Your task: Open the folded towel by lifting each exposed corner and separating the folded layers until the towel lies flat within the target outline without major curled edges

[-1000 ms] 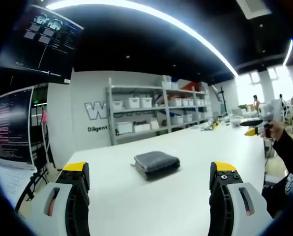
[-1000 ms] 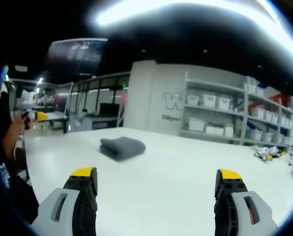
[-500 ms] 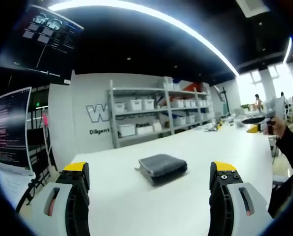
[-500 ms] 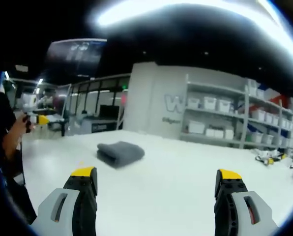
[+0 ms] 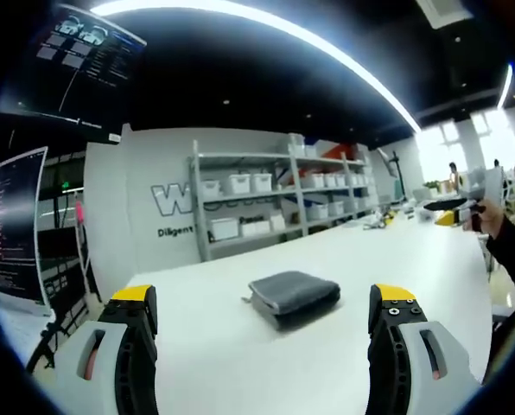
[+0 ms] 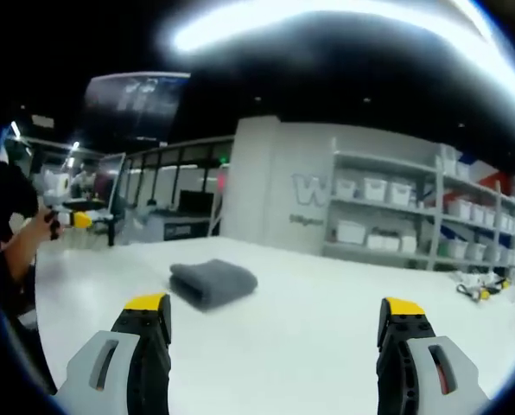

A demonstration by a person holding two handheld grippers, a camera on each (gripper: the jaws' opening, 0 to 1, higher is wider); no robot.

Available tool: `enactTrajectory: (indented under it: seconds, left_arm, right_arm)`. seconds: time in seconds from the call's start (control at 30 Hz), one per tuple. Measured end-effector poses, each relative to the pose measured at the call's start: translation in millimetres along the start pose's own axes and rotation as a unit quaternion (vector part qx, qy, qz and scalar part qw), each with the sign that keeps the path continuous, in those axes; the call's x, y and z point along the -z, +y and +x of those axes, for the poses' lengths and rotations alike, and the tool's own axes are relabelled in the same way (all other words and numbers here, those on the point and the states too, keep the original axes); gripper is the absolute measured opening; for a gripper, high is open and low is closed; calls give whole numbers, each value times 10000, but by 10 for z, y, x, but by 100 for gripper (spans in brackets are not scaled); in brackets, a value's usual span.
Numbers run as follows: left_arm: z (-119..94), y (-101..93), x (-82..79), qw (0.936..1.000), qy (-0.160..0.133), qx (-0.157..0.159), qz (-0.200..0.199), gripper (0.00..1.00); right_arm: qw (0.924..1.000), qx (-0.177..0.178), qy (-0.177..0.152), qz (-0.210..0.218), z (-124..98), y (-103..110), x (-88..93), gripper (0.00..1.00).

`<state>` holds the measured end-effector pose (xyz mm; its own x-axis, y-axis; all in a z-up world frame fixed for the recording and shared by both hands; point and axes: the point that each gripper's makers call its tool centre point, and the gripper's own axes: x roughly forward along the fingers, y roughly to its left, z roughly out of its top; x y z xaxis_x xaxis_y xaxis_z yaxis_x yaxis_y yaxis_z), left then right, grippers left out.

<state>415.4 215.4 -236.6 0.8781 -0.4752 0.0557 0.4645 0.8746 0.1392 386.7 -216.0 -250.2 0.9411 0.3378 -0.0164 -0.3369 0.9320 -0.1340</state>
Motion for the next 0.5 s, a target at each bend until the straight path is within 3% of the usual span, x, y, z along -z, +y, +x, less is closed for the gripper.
enactTrajectory:
  seconds: [0.17,0.5]
  left_arm:
    - [136,123,-10,9999,-63,-86,-21,100]
    - [312,111,-66,10000,-12,45,33,100]
  right_arm:
    - [9999,-93,57,-74,158,19,-21,100]
    - [9998,-128,-19,-134,343,22,-123,100]
